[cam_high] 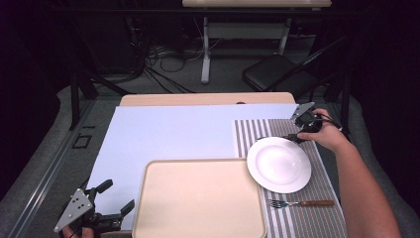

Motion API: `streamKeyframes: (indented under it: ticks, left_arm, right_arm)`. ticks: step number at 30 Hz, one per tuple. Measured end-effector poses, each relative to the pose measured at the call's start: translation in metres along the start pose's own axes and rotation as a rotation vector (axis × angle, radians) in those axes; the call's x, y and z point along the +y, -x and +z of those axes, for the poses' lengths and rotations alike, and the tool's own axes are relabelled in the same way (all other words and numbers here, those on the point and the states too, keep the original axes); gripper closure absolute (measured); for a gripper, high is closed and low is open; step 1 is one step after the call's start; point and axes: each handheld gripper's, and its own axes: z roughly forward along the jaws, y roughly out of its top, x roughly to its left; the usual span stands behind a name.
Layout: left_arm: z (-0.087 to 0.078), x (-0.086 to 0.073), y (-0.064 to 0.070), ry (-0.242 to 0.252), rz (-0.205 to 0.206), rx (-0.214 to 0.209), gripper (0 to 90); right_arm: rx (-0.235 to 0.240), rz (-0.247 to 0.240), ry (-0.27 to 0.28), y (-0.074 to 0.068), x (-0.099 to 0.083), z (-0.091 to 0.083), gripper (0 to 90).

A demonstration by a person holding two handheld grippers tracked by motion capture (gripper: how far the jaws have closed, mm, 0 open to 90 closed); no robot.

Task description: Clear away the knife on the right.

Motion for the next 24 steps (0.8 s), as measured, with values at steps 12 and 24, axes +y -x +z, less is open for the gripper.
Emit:
streamKeyframes:
  ticks: [12, 24]
  left_arm:
    - [0.0006, -0.0004, -0.0003, -0.004, 0.001, -0.002, 3.9]
    - [0.0011, -0.0008, -0.0007, -0.001, -0.002, -0.001, 4.3]
  right_arm:
    - [-0.004, -0.175, -0.039, -0.0061, 0.004, 0.0044, 26.8]
    - [0.023, -0.354, -0.038, -0.005, 0.0043, 0.0085, 41.7]
